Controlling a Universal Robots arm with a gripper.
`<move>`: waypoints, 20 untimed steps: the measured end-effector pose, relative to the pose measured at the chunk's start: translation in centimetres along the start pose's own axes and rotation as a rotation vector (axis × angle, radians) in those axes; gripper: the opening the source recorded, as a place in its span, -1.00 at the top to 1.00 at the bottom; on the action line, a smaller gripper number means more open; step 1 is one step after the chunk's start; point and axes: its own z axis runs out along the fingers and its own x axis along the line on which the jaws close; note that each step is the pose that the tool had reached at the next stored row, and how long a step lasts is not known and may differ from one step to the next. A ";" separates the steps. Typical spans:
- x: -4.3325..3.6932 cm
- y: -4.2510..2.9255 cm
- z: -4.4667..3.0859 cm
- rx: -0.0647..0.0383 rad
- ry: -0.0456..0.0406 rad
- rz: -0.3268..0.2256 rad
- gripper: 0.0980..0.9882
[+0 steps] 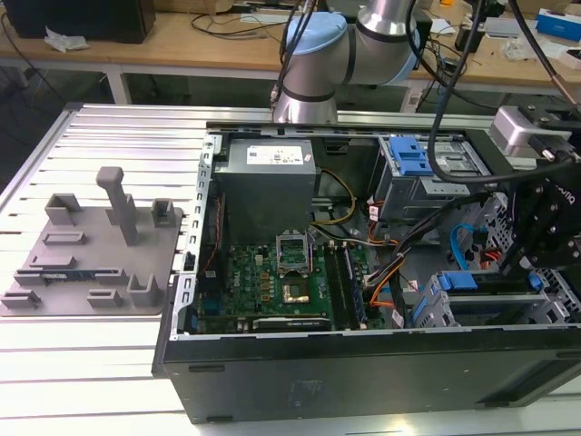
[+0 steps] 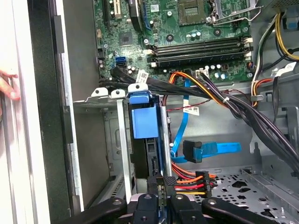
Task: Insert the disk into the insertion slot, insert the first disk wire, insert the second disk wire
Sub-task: 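Insert the first disk wire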
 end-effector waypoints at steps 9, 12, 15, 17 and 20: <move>0.06 0.02 -1.26 0.000 0.0012 0.000 0.68; 0.05 0.02 -2.44 0.003 0.0013 0.000 0.68; -0.02 0.05 -3.90 0.007 0.0013 0.000 0.68; -0.03 0.06 -3.90 0.007 0.0013 0.000 0.68; -0.03 0.07 -3.90 0.007 0.0014 0.000 0.68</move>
